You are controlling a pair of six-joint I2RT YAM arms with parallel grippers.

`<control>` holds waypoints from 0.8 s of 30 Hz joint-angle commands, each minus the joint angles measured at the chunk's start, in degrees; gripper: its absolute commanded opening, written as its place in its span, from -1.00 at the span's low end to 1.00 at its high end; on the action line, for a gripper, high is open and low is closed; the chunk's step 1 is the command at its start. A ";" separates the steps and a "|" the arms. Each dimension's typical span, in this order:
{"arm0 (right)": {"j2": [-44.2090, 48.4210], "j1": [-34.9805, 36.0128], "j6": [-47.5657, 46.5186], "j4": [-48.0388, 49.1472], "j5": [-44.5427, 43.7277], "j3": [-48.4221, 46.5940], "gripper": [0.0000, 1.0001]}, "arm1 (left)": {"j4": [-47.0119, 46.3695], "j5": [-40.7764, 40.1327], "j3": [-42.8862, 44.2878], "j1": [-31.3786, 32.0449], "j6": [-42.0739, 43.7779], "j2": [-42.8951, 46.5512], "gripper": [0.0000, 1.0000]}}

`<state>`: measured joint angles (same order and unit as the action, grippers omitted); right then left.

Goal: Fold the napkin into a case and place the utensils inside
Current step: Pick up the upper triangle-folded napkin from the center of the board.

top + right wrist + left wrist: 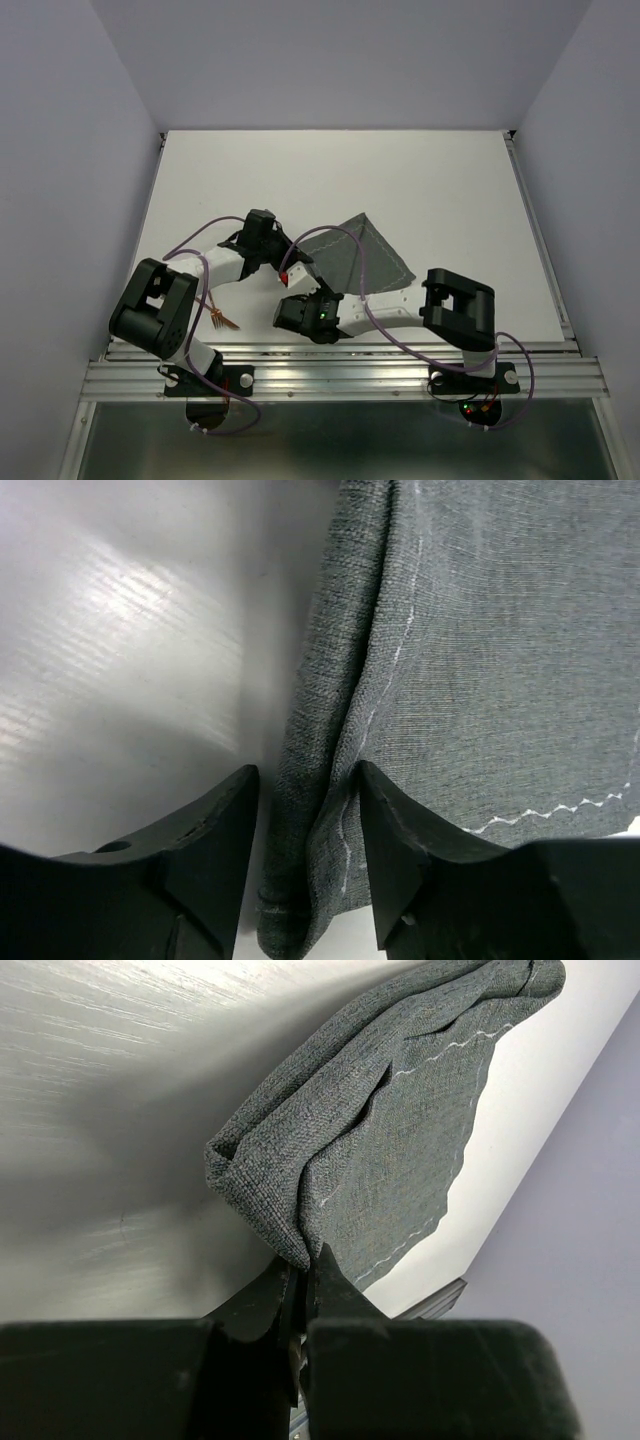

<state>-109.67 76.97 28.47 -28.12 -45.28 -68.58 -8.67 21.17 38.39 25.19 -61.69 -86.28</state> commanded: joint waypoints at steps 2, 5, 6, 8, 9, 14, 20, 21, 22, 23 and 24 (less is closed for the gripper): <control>-1.69 0.99 4.66 -3.43 -7.89 -1.91 -0.07 | -0.39 -0.25 0.90 0.39 -0.45 2.43 -1.00; -2.39 0.99 6.16 -4.31 -10.09 -1.91 -0.12 | -0.47 -0.25 0.72 0.39 -0.45 2.43 -1.00; -2.57 1.51 6.60 -4.40 -10.96 -1.91 -0.13 | -0.47 -0.25 0.63 0.39 -0.53 2.35 -1.00; -2.74 1.52 7.39 -5.71 -12.02 -2.35 -0.13 | -0.56 -0.34 0.54 0.39 -0.62 2.35 -1.00; -2.83 1.52 8.26 -6.24 -12.64 -2.70 -0.09 | -0.56 -0.34 0.46 0.39 -0.54 2.43 -1.00; -3.36 3.10 9.24 -8.53 -14.84 -4.20 0.01 | -0.91 -0.34 0.28 0.39 -0.62 1.99 -1.00; -5.38 4.94 11.96 -13.18 -17.39 -7.88 0.01 | -1.26 -0.25 0.11 0.39 -0.54 1.29 -1.00; -6.08 4.94 12.57 -14.15 -17.82 -8.58 0.01 | -1.27 -0.16 0.19 0.39 -0.45 1.12 -1.00; -6.35 4.94 12.84 -14.16 -17.92 -8.85 0.02 | -1.27 -0.16 0.19 0.39 -0.45 1.03 -1.00; -6.78 5.47 12.84 -14.33 -17.83 -8.94 0.01 | -1.27 -0.16 0.28 0.39 -0.36 0.85 -1.00; -6.96 5.47 12.93 -14.25 -17.65 -8.86 0.01 | -1.27 -0.08 0.28 0.39 -0.36 0.85 -1.00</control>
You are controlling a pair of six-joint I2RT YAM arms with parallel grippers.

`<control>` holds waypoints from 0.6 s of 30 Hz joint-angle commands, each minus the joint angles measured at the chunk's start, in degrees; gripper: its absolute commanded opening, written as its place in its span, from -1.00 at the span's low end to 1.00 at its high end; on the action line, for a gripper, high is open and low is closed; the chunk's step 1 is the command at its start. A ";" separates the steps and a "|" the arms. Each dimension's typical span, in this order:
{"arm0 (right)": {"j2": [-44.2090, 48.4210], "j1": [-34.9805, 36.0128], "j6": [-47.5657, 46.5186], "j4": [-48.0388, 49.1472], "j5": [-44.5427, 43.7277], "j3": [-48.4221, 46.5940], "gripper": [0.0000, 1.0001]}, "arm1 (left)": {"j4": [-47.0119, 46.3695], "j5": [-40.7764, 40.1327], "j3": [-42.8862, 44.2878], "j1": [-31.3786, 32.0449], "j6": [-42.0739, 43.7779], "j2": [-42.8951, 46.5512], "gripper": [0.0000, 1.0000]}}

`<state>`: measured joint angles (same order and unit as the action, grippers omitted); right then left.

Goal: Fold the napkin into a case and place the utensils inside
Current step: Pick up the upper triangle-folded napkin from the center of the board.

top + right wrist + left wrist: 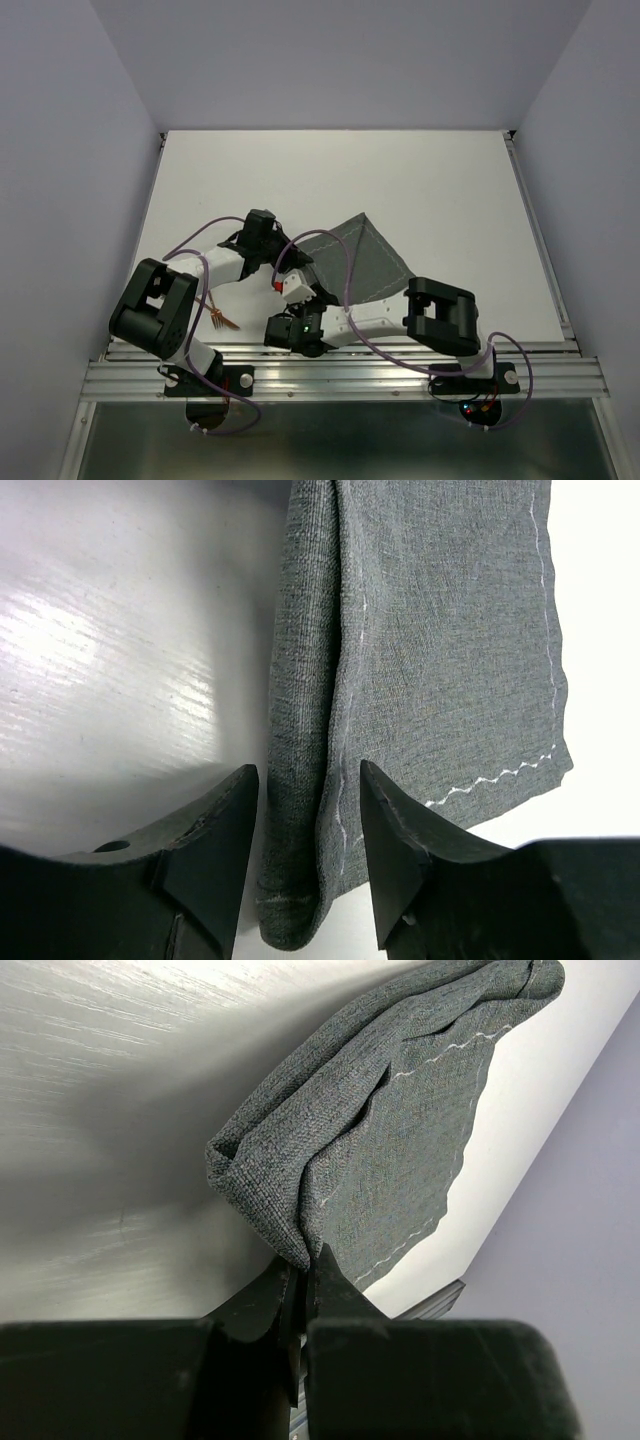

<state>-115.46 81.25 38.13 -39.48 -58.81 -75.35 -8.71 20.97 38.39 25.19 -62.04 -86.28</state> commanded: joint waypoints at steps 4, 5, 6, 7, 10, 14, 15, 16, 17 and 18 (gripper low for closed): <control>-1.96 1.19 3.70 -2.96 -4.04 -1.82 -0.11 | -1.13 0.30 0.37 0.39 0.08 0.85 -1.00; -2.05 1.19 3.79 -2.97 -4.12 -1.56 -0.14 | -1.22 0.30 0.37 0.39 -0.01 0.94 -1.00; -2.14 1.19 3.88 -2.88 -4.21 -1.38 -0.15 | -1.13 0.30 0.37 0.39 -0.01 0.85 -1.00; -2.49 1.19 3.88 -2.97 -4.56 -1.38 -0.17 | -1.13 0.30 0.37 0.39 0.08 0.94 -1.00; -2.93 1.19 4.06 -2.97 -5.09 -1.20 -0.31 | -1.13 0.21 0.28 0.39 0.08 0.94 -1.00; -2.84 1.19 4.58 -2.88 -5.35 -1.20 -0.61 | -1.13 0.04 0.02 0.39 0.08 1.03 -1.00; -2.49 1.19 4.59 -2.79 -5.35 -1.11 -0.75 | -1.22 0.12 0.02 0.39 0.08 1.03 -1.00; -2.23 1.19 4.76 -2.79 -5.35 -1.11 -0.81 | -1.22 0.12 0.02 0.39 0.17 1.11 -1.00; -1.97 1.19 4.59 -2.09 -5.18 -0.94 -0.87 | -1.22 0.12 0.02 0.39 0.25 1.11 -1.00; -0.74 1.19 2.32 -0.96 -4.92 -0.68 -0.93 | -1.22 0.04 0.19 0.39 0.69 1.20 -1.00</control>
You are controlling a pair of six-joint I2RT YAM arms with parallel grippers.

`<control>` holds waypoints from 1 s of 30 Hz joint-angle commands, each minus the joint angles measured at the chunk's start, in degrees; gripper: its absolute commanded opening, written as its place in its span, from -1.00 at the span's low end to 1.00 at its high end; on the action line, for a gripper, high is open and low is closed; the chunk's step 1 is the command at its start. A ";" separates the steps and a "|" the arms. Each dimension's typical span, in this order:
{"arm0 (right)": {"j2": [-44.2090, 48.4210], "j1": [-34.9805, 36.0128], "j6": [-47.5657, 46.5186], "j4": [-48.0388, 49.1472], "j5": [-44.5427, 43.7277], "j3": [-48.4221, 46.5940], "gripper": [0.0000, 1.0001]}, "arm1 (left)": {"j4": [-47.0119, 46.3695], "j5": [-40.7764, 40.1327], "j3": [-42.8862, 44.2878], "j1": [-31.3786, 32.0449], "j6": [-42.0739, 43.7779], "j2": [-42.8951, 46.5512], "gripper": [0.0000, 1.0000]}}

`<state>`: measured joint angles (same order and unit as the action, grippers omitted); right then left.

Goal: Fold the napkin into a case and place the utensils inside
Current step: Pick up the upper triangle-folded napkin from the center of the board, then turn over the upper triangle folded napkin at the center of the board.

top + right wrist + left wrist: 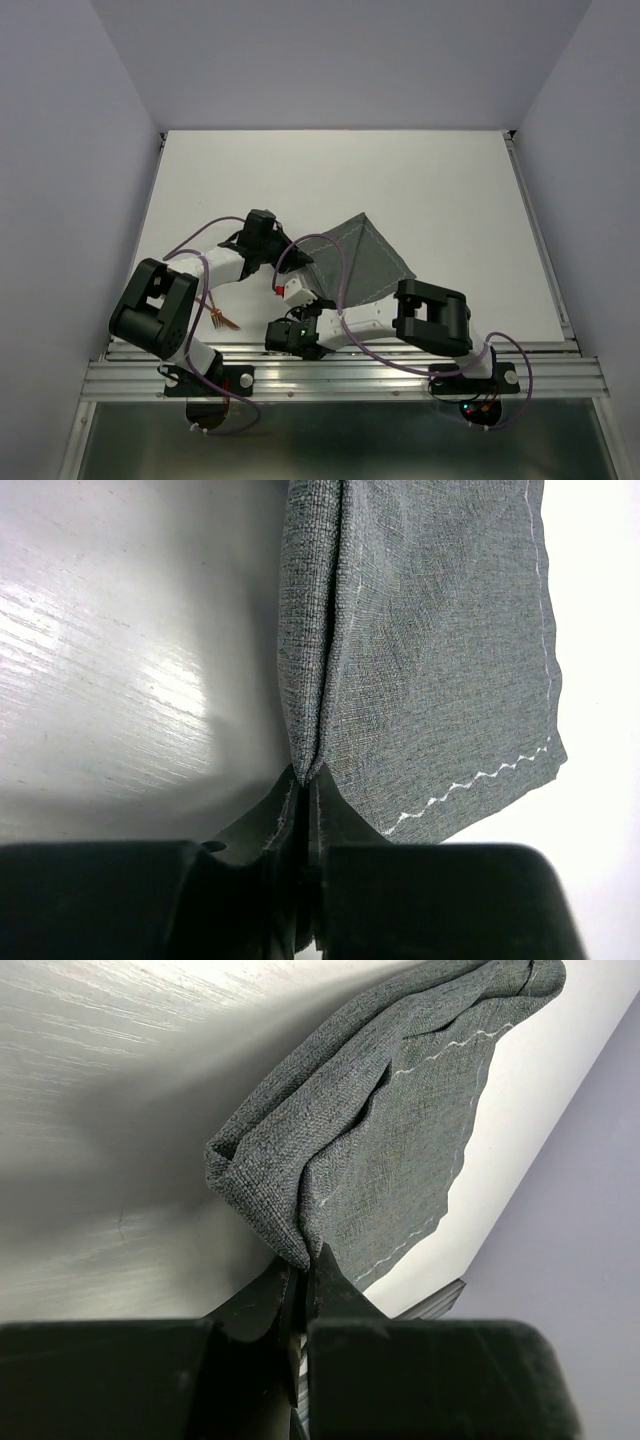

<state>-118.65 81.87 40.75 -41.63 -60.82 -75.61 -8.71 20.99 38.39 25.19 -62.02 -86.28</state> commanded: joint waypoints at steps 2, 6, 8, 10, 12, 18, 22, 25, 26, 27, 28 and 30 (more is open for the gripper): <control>4.56 0.58 -4.78 8.47 -1.41 3.00 -0.99 | -0.44 -0.34 0.89 -0.14 1.63 1.29 -1.00; 10.62 -0.04 -10.42 13.67 2.09 4.42 -0.99 | 2.81 -0.34 5.72 -1.37 8.38 0.50 -1.00; 12.03 -0.04 -13.40 16.13 4.29 3.29 -0.99 | 5.89 -0.87 9.05 -2.16 10.77 -0.02 -1.00; 12.91 -0.56 -15.08 17.19 6.40 1.88 -0.99 | 7.47 -1.30 10.73 -3.04 12.79 0.06 -1.00; 13.18 -0.57 -16.66 17.46 10.18 -1.27 -0.99 | 8.62 -1.48 12.40 -4.09 15.25 0.76 -1.00; 12.83 -0.57 -20.53 18.24 16.60 -9.09 -0.99 | 14.50 -4.03 15.12 -10.24 20.96 6.90 -1.00; 10.38 -0.57 -22.38 19.83 20.90 -13.93 -0.99 | 19.60 -4.91 18.20 -15.60 25.71 9.64 -1.00; 7.21 -0.57 -23.70 20.88 24.59 -21.65 -0.98 | 23.29 -3.77 20.05 -21.74 28.61 11.66 -1.00; 6.51 -0.57 -24.05 21.41 25.30 -23.16 -0.99 | 24.08 -3.16 20.58 -23.50 29.23 12.18 -1.00; 5.89 -0.57 -24.75 22.02 26.18 -24.48 -0.99 | 24.96 -2.37 21.89 -27.35 30.02 13.15 -1.00; 4.67 -0.57 -25.02 22.55 26.97 -25.97 -0.99 | 25.93 -2.45 22.77 -28.78 30.81 13.59 -1.00; 3.26 -0.57 -25.37 23.43 30.39 -31.57 -0.99 | 28.74 -3.06 24.79 -31.77 32.83 14.73 -1.00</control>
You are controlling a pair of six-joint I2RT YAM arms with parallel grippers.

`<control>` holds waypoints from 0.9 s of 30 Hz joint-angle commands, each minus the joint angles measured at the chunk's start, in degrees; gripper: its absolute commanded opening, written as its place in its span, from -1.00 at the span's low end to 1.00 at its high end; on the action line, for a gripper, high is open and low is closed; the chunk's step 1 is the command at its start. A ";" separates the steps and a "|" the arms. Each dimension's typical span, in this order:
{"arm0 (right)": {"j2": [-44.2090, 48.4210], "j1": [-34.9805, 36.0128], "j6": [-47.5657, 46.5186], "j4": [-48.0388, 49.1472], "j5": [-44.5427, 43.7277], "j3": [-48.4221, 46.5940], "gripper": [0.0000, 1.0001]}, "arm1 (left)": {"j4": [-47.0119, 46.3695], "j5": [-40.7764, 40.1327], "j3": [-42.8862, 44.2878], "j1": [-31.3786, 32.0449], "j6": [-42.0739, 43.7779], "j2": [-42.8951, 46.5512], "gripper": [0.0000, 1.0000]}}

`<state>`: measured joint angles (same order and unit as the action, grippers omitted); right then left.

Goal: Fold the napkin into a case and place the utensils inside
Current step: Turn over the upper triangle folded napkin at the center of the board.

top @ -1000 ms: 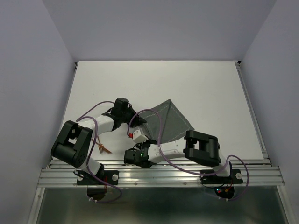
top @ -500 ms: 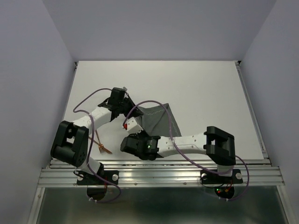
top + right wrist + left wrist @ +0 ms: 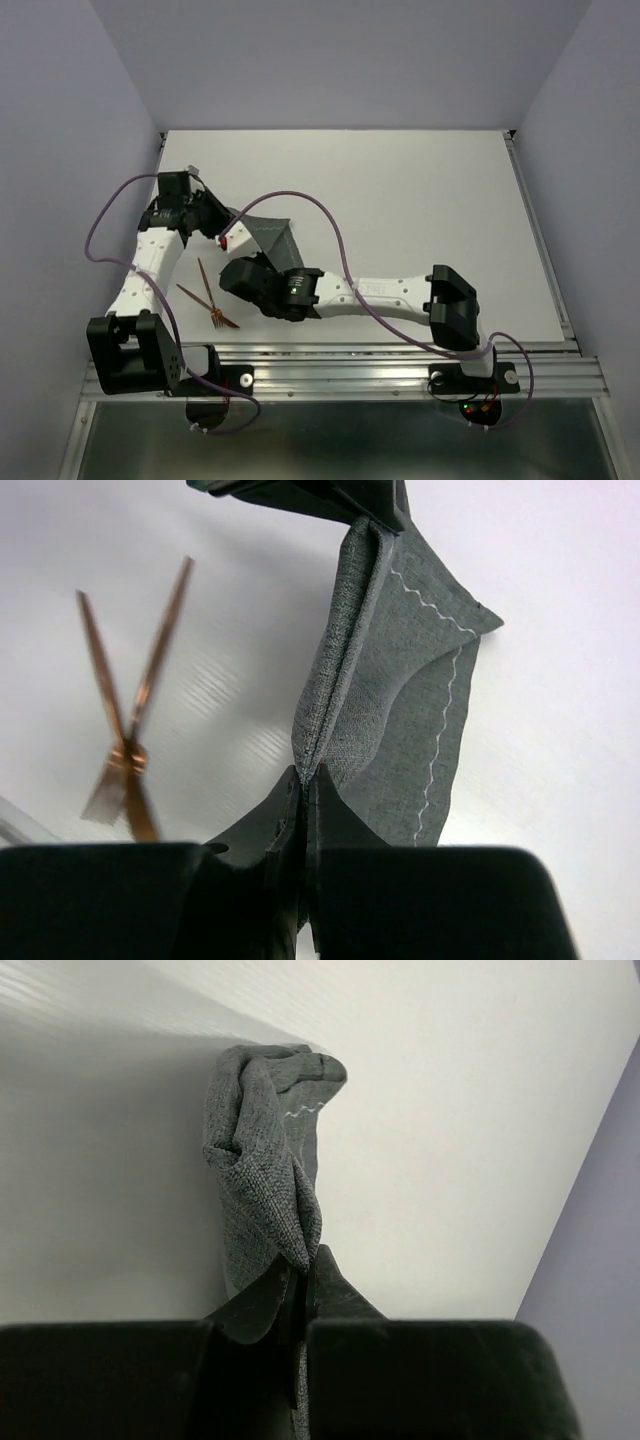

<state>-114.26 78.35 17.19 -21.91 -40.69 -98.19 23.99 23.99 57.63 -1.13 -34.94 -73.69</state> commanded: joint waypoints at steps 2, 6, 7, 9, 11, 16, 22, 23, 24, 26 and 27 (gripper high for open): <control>-3.68 2.95 -1.81 4.24 14.47 -13.06 -0.99 | -1.07 -6.84 9.51 -8.97 7.59 3.46 -1.00; -6.24 2.95 -1.28 6.61 21.69 -19.83 -0.99 | 3.69 -15.26 17.59 -10.04 10.41 4.87 -1.00; -6.50 2.95 -0.76 7.23 23.09 -21.32 -0.99 | 4.48 -16.68 20.13 -9.95 10.59 5.31 -1.00; -6.07 2.95 0.64 9.77 26.52 -21.17 -0.99 | 5.28 -19.75 22.34 -10.04 10.59 6.10 -1.00; -5.02 2.95 1.87 13.54 28.55 -18.46 -0.99 | 4.58 -20.82 22.97 -9.95 10.51 6.45 -1.00; -0.97 0.24 8.20 18.92 29.35 -9.84 -0.99 | 2.30 -20.65 22.45 -7.67 9.54 4.00 -1.00; 6.83 -7.59 17.61 24.90 30.05 10.45 -0.99 | -4.64 -25.46 17.26 4.01 5.68 -2.76 -1.00; 8.16 -8.38 19.01 26.29 30.05 16.48 -0.99 | -6.57 -26.61 16.39 5.59 4.71 -5.12 -1.00; 9.39 -9.26 19.02 27.09 30.14 16.54 -0.99 | -7.54 -27.06 16.38 7.09 4.27 -5.15 -1.00; 12.64 -11.45 20.60 27.89 29.97 24.34 -0.99 | -9.74 -27.76 16.29 11.57 3.48 -9.44 -1.00; 13.61 -12.07 21.82 27.80 29.96 26.63 -0.99 | -10.10 -28.81 17.07 13.06 2.95 -12.67 -1.00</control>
<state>-106.78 65.89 32.64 4.80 -16.49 -79.40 30.41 2.50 73.49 7.90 -29.28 -81.38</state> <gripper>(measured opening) 0.043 0.113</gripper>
